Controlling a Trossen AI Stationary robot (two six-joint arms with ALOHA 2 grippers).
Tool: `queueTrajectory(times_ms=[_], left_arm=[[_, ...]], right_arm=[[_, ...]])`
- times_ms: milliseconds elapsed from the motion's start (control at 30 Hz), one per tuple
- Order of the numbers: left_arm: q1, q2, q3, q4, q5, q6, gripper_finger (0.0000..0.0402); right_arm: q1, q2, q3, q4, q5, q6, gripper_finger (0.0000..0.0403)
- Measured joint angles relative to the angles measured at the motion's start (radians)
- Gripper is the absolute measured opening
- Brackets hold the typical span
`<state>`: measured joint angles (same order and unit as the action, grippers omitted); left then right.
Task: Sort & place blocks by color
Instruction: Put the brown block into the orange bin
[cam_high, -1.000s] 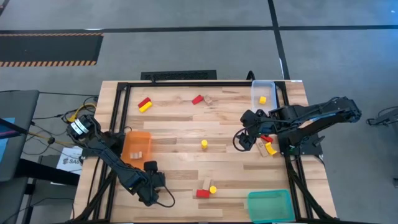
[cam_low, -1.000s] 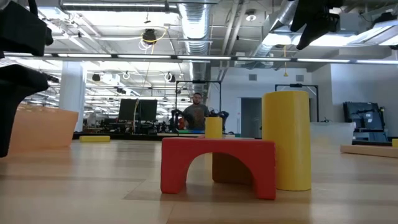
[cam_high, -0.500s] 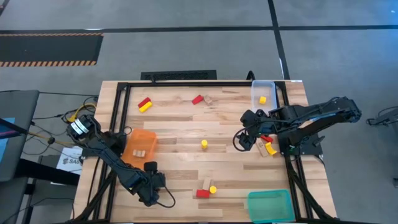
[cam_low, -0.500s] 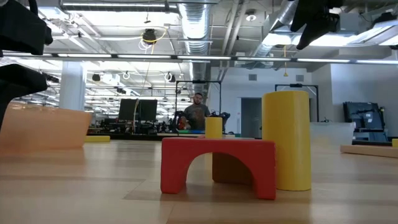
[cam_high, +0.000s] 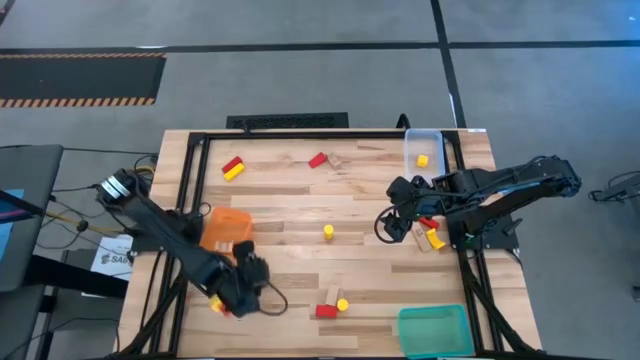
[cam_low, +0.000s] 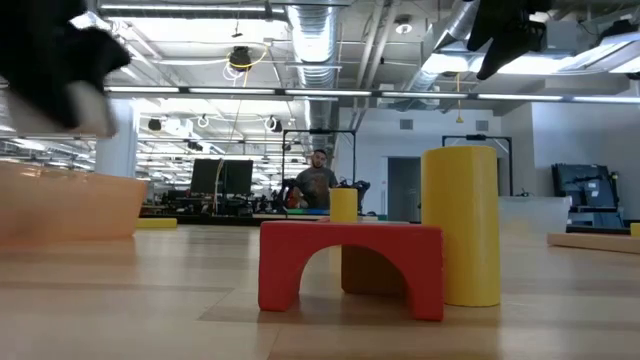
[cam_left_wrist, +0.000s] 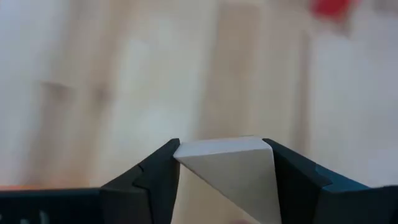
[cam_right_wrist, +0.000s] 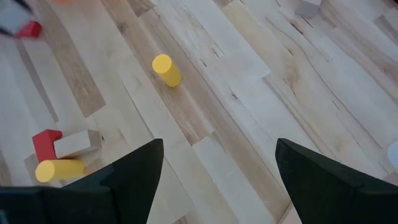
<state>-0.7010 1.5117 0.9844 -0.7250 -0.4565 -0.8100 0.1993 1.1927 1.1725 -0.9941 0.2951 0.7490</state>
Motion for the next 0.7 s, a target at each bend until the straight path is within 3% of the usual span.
queueTrajectory(times_ms=[167,400,700], left_arm=[[0.079,-0.136,0.008,-0.199,-0.105,-0.084,0.0187],[0.209,-0.286,-0.044,-0.436,-0.036,-0.248,0.0191],[0.378,-0.388,-0.153,-0.473,0.112,-0.412,0.0193]], right_arm=[[0.000,0.000,0.000,0.002,0.002,0.000,0.0330],[0.000,0.000,0.000,0.004,0.003,0.002,0.0330],[0.003,0.000,0.000,0.004,0.002,0.002,0.0330]])
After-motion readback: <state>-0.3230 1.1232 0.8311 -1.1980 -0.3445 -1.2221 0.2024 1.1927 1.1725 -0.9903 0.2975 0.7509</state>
